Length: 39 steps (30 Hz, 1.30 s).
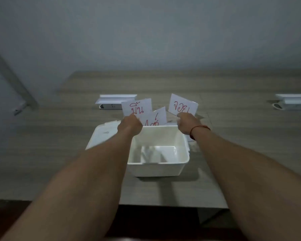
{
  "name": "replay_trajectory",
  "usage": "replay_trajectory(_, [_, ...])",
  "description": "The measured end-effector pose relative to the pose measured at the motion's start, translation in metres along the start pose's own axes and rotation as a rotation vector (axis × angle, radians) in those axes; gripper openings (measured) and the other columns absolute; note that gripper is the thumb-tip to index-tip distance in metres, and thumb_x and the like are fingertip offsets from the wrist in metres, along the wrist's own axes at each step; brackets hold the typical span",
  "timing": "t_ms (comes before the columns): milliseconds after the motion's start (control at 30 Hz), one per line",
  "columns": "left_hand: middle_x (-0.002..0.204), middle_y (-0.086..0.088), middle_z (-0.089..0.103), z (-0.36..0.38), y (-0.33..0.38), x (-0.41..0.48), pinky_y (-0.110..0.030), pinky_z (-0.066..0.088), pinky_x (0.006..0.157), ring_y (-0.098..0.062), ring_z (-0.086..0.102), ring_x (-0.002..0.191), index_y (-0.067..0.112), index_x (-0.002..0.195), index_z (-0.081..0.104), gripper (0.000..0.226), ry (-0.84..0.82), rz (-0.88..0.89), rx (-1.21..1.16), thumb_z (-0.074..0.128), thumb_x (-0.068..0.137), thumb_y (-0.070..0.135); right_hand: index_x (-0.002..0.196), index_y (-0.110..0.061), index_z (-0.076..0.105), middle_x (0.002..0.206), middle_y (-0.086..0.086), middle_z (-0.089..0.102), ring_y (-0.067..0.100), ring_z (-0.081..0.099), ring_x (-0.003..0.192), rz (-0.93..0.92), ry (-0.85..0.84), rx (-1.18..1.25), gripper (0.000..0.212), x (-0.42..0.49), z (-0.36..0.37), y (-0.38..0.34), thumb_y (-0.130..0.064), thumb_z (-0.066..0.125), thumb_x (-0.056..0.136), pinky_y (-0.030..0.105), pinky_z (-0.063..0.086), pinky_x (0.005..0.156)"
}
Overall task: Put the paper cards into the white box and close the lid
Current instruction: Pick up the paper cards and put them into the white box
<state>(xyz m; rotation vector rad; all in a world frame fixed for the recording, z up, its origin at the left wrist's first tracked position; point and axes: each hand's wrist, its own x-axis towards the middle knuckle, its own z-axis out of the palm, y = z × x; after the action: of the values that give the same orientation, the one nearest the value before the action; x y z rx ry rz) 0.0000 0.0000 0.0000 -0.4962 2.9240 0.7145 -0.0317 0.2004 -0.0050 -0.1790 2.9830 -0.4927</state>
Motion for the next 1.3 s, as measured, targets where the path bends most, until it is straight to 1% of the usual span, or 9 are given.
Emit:
replay_trajectory(100, [0.127,-0.017,0.059,0.017,-0.01,0.017,-0.043,0.05,0.097,-0.034,0.056,0.114,0.003,0.125,0.055,0.038,-0.019,-0.053,-0.001,0.037,0.094,0.016,0.127,-0.007,0.054,0.131,0.015,0.058,0.033,0.053,0.121,0.043,-0.013,-0.061,0.035,0.02,0.014,0.015,-0.003,0.041,0.094,0.039,0.041,0.105])
replay_trajectory(267, [0.126,-0.017,0.057,0.043,-0.027,0.045,-0.046,0.047,0.098,-0.034,0.054,0.116,0.004,0.124,0.054,0.042,0.025,-0.119,0.008,0.033,0.095,0.027,0.131,-0.008,0.053,0.135,0.012,0.055,0.031,0.051,0.126,0.023,0.019,-0.149,0.044,0.051,0.034,0.033,0.003,0.042,0.09,0.043,0.041,0.106])
replay_trajectory(433, [0.118,-0.016,0.063,0.069,-0.039,0.063,-0.041,0.047,0.089,-0.036,0.06,0.107,0.007,0.119,0.056,0.045,0.042,-0.186,-0.058,0.028,0.097,0.035,0.131,-0.012,0.053,0.132,0.009,0.055,0.028,0.048,0.126,-0.025,-0.001,-0.264,0.044,0.075,0.056,0.051,0.002,0.042,0.091,0.043,0.041,0.104])
replay_trajectory(533, [0.122,-0.018,0.06,0.078,-0.043,0.067,-0.042,0.045,0.089,-0.038,0.058,0.111,0.009,0.125,0.051,0.046,0.04,-0.216,-0.04,0.025,0.098,0.035,0.128,-0.014,0.056,0.127,0.01,0.06,0.03,0.053,0.121,-0.013,0.034,-0.266,0.043,0.082,0.066,0.06,0.001,0.046,0.09,0.04,0.04,0.103])
replay_trajectory(667, [0.123,-0.02,0.06,0.084,-0.044,0.07,-0.043,0.045,0.09,-0.039,0.057,0.111,0.008,0.126,0.049,0.047,0.053,-0.216,-0.058,0.023,0.098,0.036,0.12,-0.014,0.062,0.115,0.012,0.065,0.032,0.061,0.108,-0.016,0.138,-0.364,0.033,0.083,0.074,0.061,-0.006,0.045,0.093,0.038,0.045,0.094])
replay_trajectory(867, [0.123,-0.021,0.058,0.082,-0.045,0.068,-0.044,0.046,0.09,-0.039,0.057,0.111,0.005,0.128,0.048,0.048,0.043,-0.204,-0.065,0.023,0.099,0.034,0.114,-0.007,0.059,0.112,0.014,0.067,0.032,0.064,0.103,0.017,0.131,-0.294,0.023,0.081,0.075,0.06,-0.006,0.044,0.096,0.038,0.049,0.087])
replay_trajectory(1000, [0.127,-0.02,0.057,0.073,-0.045,0.061,-0.048,0.049,0.096,-0.037,0.057,0.114,0.005,0.133,0.042,0.042,-0.04,-0.205,-0.103,0.033,0.097,0.024,0.115,-0.006,0.052,0.108,0.015,0.067,0.032,0.066,0.097,-0.022,0.198,-0.252,0.02,0.076,0.062,0.054,-0.005,0.044,0.097,0.038,0.049,0.08])
replay_trajectory(1167, [0.127,-0.018,0.058,0.057,-0.042,0.046,-0.045,0.051,0.095,-0.036,0.057,0.115,0.005,0.136,0.041,0.048,-0.118,-0.211,-0.094,0.047,0.088,0.012,0.128,-0.014,0.052,0.118,0.015,0.062,0.033,0.056,0.11,-0.071,0.338,-0.214,0.035,0.071,0.03,0.035,-0.008,0.044,0.094,0.04,0.04,0.09])
replay_trajectory(1300, [0.122,-0.019,0.061,0.049,-0.038,0.035,-0.042,0.051,0.091,-0.037,0.06,0.111,-0.001,0.126,0.051,0.041,-0.148,-0.159,-0.041,0.046,0.087,0.011,0.123,-0.016,0.056,0.113,0.014,0.063,0.032,0.055,0.106,-0.151,0.456,-0.165,0.034,0.061,-0.002,0.017,-0.008,0.043,0.093,0.039,0.036,0.087])
